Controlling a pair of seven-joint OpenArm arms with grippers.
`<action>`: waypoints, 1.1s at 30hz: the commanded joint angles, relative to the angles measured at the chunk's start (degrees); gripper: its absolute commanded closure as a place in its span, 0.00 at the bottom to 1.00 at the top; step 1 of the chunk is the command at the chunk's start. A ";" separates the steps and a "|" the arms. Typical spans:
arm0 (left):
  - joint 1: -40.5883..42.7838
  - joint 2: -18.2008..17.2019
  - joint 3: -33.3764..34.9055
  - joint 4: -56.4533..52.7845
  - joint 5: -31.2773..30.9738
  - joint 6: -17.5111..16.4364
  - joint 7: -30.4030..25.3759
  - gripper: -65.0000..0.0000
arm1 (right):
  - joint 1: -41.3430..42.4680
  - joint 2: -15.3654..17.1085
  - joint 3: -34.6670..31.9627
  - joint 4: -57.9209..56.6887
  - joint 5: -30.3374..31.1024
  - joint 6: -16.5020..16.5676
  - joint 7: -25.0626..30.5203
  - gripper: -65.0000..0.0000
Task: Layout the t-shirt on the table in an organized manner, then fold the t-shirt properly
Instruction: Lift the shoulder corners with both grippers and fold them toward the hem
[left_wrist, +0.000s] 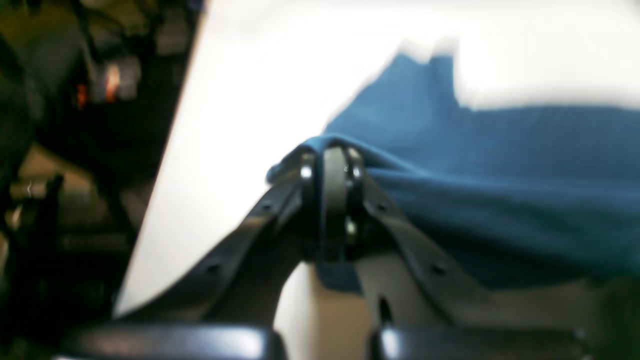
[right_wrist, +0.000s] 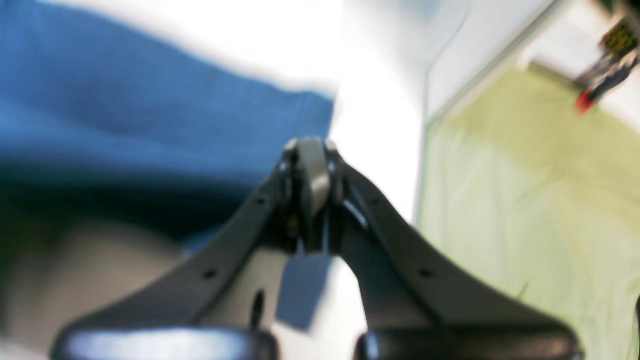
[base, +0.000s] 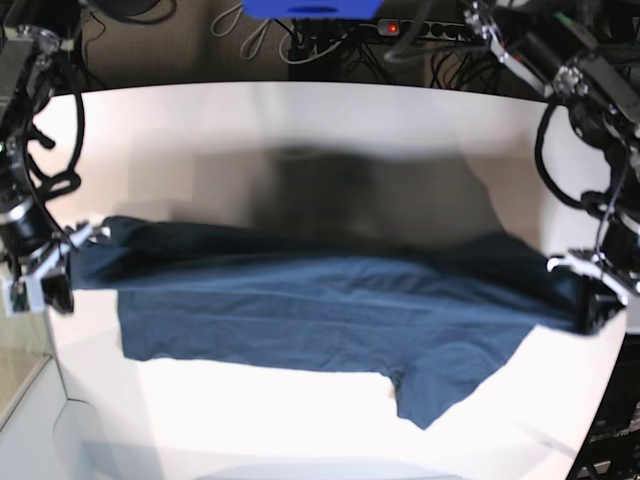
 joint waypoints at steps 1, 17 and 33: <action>-3.07 -0.66 1.72 0.82 -0.54 0.35 -1.81 1.00 | 2.99 0.18 0.29 0.96 0.68 0.24 1.65 1.00; -8.44 -1.10 12.36 1.26 5.08 0.79 -1.81 1.00 | 3.25 -8.70 -2.44 -0.27 0.50 4.72 -2.93 1.00; 0.53 -0.75 11.13 1.26 4.56 0.44 -1.81 1.00 | 7.47 -6.06 -7.18 -28.58 0.24 4.46 -2.75 0.37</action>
